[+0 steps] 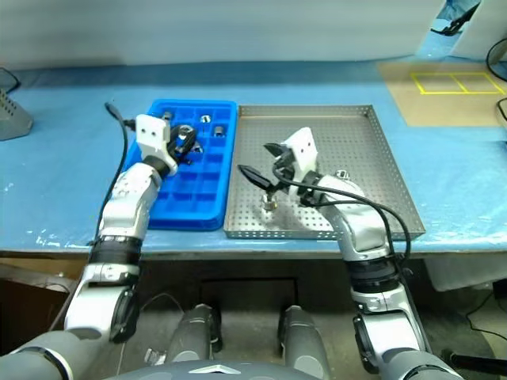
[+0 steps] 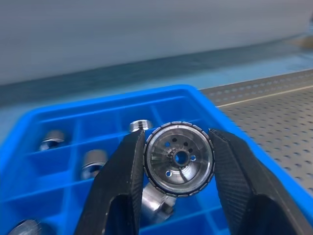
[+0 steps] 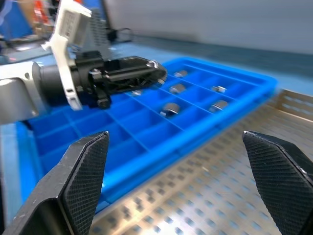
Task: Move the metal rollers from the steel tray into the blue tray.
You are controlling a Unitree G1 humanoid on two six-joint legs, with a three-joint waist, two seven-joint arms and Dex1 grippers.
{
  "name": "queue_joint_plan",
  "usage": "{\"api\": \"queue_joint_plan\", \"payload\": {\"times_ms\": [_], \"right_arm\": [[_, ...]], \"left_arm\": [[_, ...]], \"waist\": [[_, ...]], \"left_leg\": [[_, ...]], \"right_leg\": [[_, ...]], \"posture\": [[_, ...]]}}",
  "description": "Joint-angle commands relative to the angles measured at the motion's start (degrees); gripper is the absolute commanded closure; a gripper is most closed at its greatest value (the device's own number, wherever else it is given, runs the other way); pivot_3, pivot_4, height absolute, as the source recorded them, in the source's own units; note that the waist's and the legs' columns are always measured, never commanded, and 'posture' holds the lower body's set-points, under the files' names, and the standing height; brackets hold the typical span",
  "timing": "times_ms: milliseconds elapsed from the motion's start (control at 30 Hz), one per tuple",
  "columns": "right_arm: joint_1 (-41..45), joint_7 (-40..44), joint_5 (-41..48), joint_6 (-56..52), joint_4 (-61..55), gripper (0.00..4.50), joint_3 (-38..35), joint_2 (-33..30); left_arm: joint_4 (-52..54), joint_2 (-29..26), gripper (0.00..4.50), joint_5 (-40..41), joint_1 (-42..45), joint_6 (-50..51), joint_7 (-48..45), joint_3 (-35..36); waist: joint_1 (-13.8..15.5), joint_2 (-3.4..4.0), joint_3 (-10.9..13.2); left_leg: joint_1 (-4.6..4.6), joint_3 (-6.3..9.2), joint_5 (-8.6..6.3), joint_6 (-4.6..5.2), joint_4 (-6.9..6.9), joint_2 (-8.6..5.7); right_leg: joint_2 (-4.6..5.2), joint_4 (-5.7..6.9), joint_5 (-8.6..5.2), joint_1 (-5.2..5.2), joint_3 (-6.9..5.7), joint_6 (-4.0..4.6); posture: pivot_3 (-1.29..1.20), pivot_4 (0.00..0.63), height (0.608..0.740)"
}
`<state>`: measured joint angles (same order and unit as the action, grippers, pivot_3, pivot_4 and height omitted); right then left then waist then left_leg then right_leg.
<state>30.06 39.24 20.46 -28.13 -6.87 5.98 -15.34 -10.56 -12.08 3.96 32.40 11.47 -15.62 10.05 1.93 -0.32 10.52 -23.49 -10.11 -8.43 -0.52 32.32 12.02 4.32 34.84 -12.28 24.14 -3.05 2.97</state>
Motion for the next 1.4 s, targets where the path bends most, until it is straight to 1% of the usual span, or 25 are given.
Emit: {"api": "queue_joint_plan", "payload": {"times_ms": [33,67,133,233,333,467,733,1000,1067,1100,1167,1233,1300,1400], "right_arm": [[6.6,2.7,-0.7,5.1,8.9,0.00,0.9,2.2],[10.9,3.2,-1.9,7.3,15.8,0.00,1.6,4.1],[16.1,4.6,-3.4,11.1,25.5,0.00,2.1,6.4],[18.2,8.1,-4.5,16.5,33.9,0.00,1.7,7.1],[20.1,10.1,-4.9,19.6,39.0,0.00,1.2,8.1],[21.7,11.4,-5.5,21.9,43.0,0.00,0.5,8.7],[21.5,12.2,-6.2,24.2,44.9,0.00,-0.7,8.6],[21.0,12.4,-6.9,25.6,46.2,0.00,-1.9,7.5],[21.0,12.4,-7.0,25.8,46.4,0.00,-2.0,7.5],[21.0,12.4,-7.1,25.9,46.5,0.00,-2.1,7.5],[20.9,12.5,-7.2,26.0,46.5,0.00,-2.2,7.4],[20.7,12.4,-7.3,25.9,46.2,0.00,-2.5,7.1],[20.3,12.4,-7.3,25.7,45.5,0.00,-2.6,6.6],[19.1,12.0,-7.3,24.9,43.3,0.00,-3.0,5.4]], "left_arm": [[9.7,-0.7,2.83,-0.8,-2.9,2.6,5.4,2.1],[12.3,-0.9,2.83,-1.1,-4.8,3.3,6.5,2.5],[15.9,-1.4,2.83,-1.2,-7.6,5.1,7.5,2.9],[20.0,-2.0,2.83,-1.1,-11.0,8.7,8.9,3.7],[22.0,-2.9,2.83,-1.3,-13.1,10.9,11.0,5.6],[21.8,-3.7,2.83,-1.0,-14.2,13.1,12.2,6.5],[20.2,-3.8,2.83,0.2,-14.2,15.5,11.3,4.9],[19.3,-4.5,2.83,1.9,-15.8,18.4,10.5,5.7],[18.9,-4.4,2.11,2.2,-15.4,18.6,10.5,5.4],[18.8,-4.3,1.93,2.5,-15.1,18.6,10.3,5.1],[18.8,-4.2,1.28,2.7,-14.8,18.2,9.1,3.5],[19.4,-3.5,0.59,5.0,-14.0,16.7,5.8,2.0],[19.3,-4.2,0.59,4.8,-13.5,15.1,3.5,0.1],[18.1,-4.0,0.59,7.3,-11.3,13.6,0.0,-0.5]], "waist": [[0.7,0.00,0.0],[0.5,-0.01,0.0],[0.3,0.00,0.0],[1.3,0.00,0.0],[2.1,0.00,0.0],[2.2,0.00,0.0],[2.1,0.00,0.0],[1.9,0.00,0.0],[1.8,0.00,0.0],[1.8,0.01,0.0],[1.8,0.01,0.0],[1.9,0.00,0.0],[2.1,0.00,0.0],[2.1,0.00,0.0]], "left_leg": [[0.02,0.00,0.01,-0.02,0.00,0.00],[0.08,0.00,0.04,-0.07,0.00,0.00],[0.19,0.08,0.10,-0.18,0.01,-0.04],[0.24,0.07,0.17,-0.29,-0.15,0.01],[0.05,0.06,0.14,-0.25,-0.15,0.13],[-0.22,0.06,0.10,-0.17,-0.02,0.09],[-0.07,0.06,0.13,-0.22,0.07,0.16],[-0.03,0.03,0.13,-0.22,0.06,0.17],[0.02,0.02,0.14,-0.23,0.07,0.17],[0.04,0.02,0.14,-0.24,0.08,0.18],[0.04,0.02,0.15,-0.25,0.08,0.19],[0.04,0.02,0.15,-0.25,0.08,0.18],[0.01,0.01,0.15,-0.25,0.10,0.17],[-0.01,0.00,0.15,-0.24,0.12,0.16]], "right_leg": [[0.00,0.02,0.00,-0.01,0.00,0.00],[0.00,0.04,0.01,-0.05,0.00,0.00],[0.00,0.12,0.15,-0.01,0.04,0.10],[-0.04,0.10,0.15,0.00,0.00,0.10],[-0.06,-0.03,0.13,0.07,-0.03,0.09],[-0.05,0.02,0.13,0.27,-0.04,0.08],[-0.05,0.24,0.14,0.21,-0.04,0.09],[-0.06,0.25,0.14,0.22,-0.04,0.09],[-0.06,0.31,0.14,0.22,-0.01,0.09],[-0.06,0.35,0.14,0.22,-0.01,0.09],[-0.07,0.37,0.14,0.22,-0.01,0.09],[-0.07,0.37,0.14,0.22,-0.01,0.09],[-0.06,0.36,0.13,0.22,-0.01,0.09],[-0.06,0.35,0.13,0.22,-0.01,0.09]], "posture": [[-0.04,0.150,0.740],[-0.02,0.150,0.740],[0.00,0.150,0.740],[0.02,0.150,0.740],[0.03,0.150,0.740],[0.04,0.150,0.740],[0.02,0.150,0.740],[-0.02,0.150,0.740],[-0.02,0.150,0.740],[-0.03,0.150,0.740],[-0.03,0.150,0.740],[-0.04,0.150,0.740],[-0.07,0.150,0.740],[-0.09,0.150,0.740]]}}
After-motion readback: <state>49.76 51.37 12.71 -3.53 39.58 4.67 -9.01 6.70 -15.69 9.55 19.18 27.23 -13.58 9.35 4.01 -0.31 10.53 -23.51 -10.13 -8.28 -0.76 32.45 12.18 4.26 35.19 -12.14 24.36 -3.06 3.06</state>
